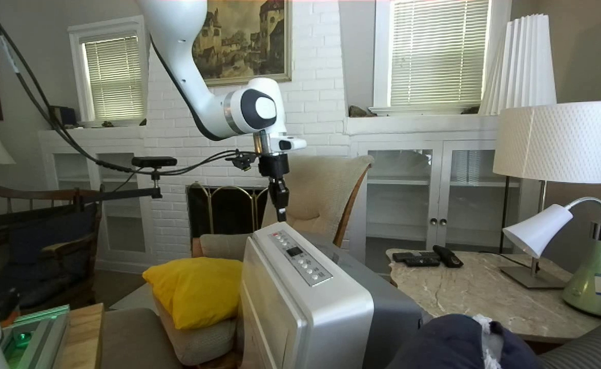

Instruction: Press three buttons on the air conditioner.

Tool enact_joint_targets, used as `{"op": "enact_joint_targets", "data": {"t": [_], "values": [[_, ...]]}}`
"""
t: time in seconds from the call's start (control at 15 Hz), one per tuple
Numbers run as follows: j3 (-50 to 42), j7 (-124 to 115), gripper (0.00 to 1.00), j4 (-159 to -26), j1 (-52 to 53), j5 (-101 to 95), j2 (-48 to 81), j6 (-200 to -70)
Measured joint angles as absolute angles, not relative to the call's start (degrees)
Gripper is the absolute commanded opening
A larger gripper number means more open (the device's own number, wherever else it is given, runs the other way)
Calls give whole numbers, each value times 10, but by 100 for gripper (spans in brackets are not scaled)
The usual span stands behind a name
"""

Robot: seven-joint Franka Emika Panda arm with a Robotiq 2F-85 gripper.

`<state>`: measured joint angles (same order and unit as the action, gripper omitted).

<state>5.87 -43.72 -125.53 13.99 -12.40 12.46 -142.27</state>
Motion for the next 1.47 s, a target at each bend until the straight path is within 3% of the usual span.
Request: {"op": "enact_joint_targets", "data": {"t": [1.47], "values": [[61,-392,0,-1256,153,-136,138,-1383]]}}
